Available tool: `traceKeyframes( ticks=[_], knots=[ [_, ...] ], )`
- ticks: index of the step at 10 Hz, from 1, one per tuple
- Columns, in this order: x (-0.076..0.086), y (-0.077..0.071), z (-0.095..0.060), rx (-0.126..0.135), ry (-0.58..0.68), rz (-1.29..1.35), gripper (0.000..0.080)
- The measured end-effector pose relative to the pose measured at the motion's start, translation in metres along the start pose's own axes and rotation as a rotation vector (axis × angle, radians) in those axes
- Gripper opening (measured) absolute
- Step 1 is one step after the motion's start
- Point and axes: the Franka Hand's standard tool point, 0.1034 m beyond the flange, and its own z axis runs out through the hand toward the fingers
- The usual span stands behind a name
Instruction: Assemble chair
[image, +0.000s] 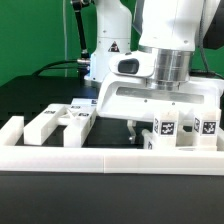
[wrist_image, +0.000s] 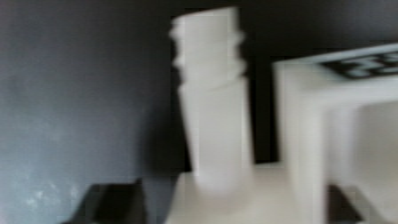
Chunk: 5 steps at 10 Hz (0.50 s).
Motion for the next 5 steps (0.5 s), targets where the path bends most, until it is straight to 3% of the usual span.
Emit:
traceKeyframes(
  ticks=[1, 5],
  knots=[
    [0.001, 0.000, -0.002, 0.001, 0.003, 0.001, 0.0335],
    [0.003, 0.009, -0.012, 0.006, -0.003, 0.016, 0.0335]
  ],
)
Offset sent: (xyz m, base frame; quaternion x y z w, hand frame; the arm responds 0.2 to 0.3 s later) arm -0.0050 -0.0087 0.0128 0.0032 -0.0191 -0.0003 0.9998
